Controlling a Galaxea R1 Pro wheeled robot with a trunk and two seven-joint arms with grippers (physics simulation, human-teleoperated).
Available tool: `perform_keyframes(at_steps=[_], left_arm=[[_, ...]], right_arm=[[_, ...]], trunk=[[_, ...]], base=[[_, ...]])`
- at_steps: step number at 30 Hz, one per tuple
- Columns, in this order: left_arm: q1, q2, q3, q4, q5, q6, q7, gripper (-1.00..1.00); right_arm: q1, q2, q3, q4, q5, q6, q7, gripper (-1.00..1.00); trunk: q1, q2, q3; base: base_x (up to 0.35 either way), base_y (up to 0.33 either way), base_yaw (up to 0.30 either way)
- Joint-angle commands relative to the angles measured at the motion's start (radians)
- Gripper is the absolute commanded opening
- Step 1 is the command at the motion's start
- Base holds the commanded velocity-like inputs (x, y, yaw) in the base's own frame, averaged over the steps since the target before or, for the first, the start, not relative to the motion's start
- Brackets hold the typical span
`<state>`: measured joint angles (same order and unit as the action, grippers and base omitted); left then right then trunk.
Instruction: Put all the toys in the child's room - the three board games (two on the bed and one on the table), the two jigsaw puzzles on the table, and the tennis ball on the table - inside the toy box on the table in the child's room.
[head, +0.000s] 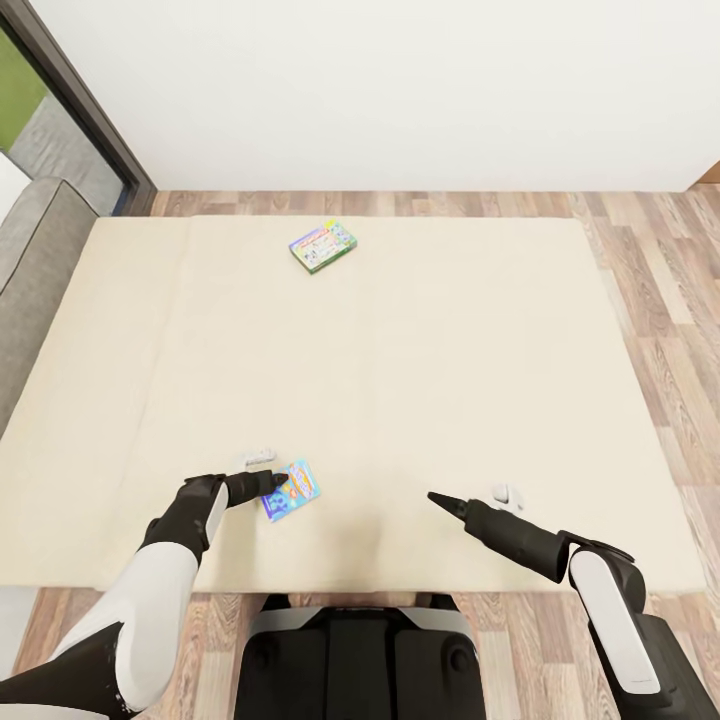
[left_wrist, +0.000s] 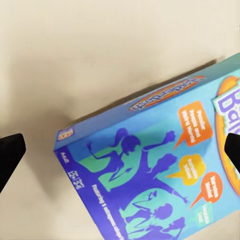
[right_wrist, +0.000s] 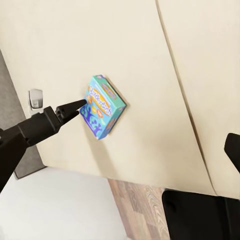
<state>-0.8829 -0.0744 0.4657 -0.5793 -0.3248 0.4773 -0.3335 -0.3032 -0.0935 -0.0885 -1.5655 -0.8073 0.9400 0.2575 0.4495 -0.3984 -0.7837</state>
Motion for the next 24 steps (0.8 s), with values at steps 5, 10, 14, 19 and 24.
perform_keyframes(at_steps=[5,10,14,19,24], left_arm=[[-0.001,0.002,0.009,-0.002,-0.004,0.023,-0.018,1.0],[-0.002,0.007,0.011,-0.006,-0.001,0.087,-0.028,1.0],[-0.016,0.01,0.013,-0.009,0.001,0.146,-0.074,1.0],[-0.029,0.011,0.015,-0.009,0.001,0.167,-0.121,1.0],[-0.032,0.011,0.016,-0.01,0.002,0.174,-0.141,1.0]], right_arm=[[-0.001,0.0,-0.002,-0.001,0.008,0.007,0.009,1.0],[-0.001,0.0,-0.002,-0.001,0.008,0.01,0.01,1.0],[-0.001,0.001,-0.002,-0.001,0.008,0.013,0.01,1.0],[-0.001,0.0,-0.002,-0.001,0.008,0.014,0.011,1.0],[-0.001,0.0,-0.002,-0.001,0.008,0.014,0.011,1.0]], trunk=[[0.001,-0.002,-0.004],[0.001,-0.002,-0.005],[0.001,-0.002,-0.005],[0.001,-0.002,-0.005],[0.001,-0.002,-0.005]], base=[[0.0,0.0,0.0],[0.0,0.0,0.0],[0.0,0.0,0.0],[0.0,0.0,0.0],[0.0,0.0,0.0]])
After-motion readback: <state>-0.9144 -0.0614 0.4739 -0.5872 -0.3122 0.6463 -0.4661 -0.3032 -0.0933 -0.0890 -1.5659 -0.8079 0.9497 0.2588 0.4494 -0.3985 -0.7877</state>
